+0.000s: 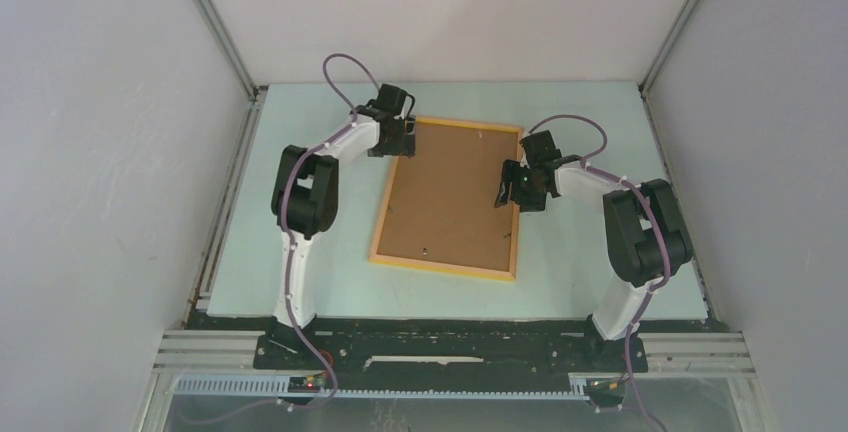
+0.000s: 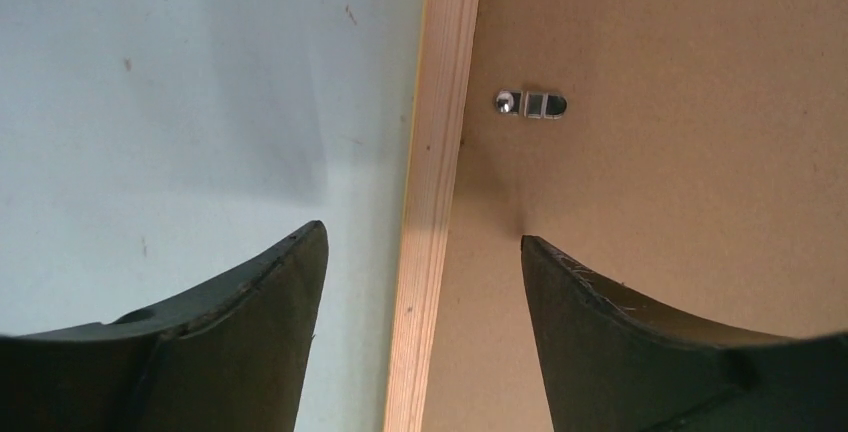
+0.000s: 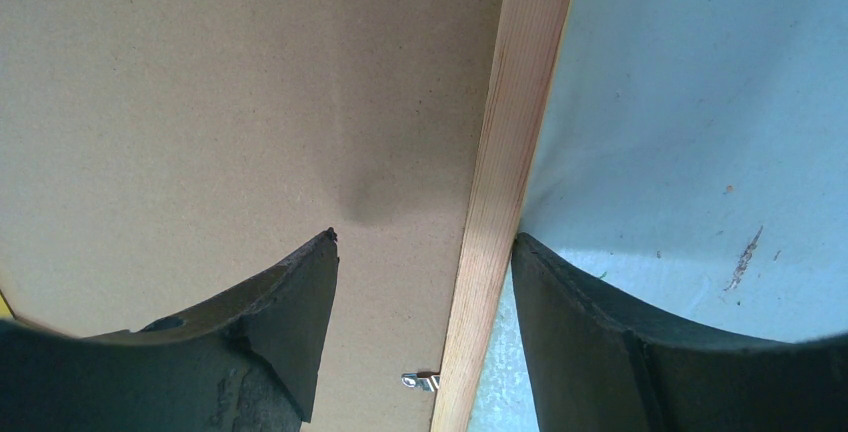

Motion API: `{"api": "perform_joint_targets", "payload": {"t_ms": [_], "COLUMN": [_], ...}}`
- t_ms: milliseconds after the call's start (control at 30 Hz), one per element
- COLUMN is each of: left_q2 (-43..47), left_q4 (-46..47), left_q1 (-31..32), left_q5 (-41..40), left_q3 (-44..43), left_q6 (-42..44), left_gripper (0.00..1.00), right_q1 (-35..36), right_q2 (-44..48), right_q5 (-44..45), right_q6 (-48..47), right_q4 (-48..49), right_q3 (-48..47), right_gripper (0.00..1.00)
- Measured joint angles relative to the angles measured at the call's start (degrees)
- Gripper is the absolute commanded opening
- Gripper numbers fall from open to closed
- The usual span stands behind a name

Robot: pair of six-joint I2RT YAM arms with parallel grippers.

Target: Put the photo into the frame

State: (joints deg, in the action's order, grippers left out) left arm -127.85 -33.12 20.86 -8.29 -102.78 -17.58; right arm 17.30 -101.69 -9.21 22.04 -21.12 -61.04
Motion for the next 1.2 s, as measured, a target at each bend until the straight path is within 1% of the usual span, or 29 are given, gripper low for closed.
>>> {"api": "perform_joint_targets", "payload": {"t_ms": [167,233,467,567,700,800,933,1000,1167,1200], "left_q2": [-2.27,-2.71,-4.04,-5.25,-6.34,-7.26,-7.45,-7.52,-7.96,-8.13], "left_q4": [-0.17,-0.13,0.24,0.52,0.92,0.94,1.11,1.36,2.21,2.60], "left_q1": [-0.85,-1.03,-1.16,-1.29,-1.57,-1.77,-1.92,-2.08,-2.99,-3.10], "left_q5": [1.42,1.40,1.36,1.44,2.54,2.71,2.69,2.71,3.06,3.39], "left_q3": [-2.12,-2.89,-4.33,-6.08,-7.48,-8.79,-9.01,-9.01,-9.22,-9.31], "left_q6": [-0.68,-1.16,-3.93,-5.57,-7.69,-9.49,-11.91,-13.68,-18.16,-19.10], "left_gripper": [0.76,0.73,0.69,0.65,0.62,0.57,0.46,0.43,0.42,0.44], "right_q1": [0.00,0.00,0.00,0.00,0.00,0.00,0.00,0.02,0.11,0.13], "right_q2": [0.00,0.00,-0.09,-0.11,-0.11,-0.13,-0.22,-0.24,-0.33,-0.35], "right_q5": [-0.07,-0.09,-0.37,-0.50,-0.57,-0.59,-0.96,-1.18,-1.60,-1.68], "right_q6": [0.00,0.00,0.00,0.00,0.00,0.00,0.00,0.00,0.00,0.00], "right_q4": [0.02,0.02,0.15,0.24,0.26,0.28,0.46,0.61,0.90,0.94], "right_q3": [0.00,0.00,0.00,0.00,0.00,0.00,0.00,0.00,0.00,0.00], "right_gripper": [0.71,0.71,0.71,0.71,0.71,0.71,0.71,0.71,0.71,0.71]}}
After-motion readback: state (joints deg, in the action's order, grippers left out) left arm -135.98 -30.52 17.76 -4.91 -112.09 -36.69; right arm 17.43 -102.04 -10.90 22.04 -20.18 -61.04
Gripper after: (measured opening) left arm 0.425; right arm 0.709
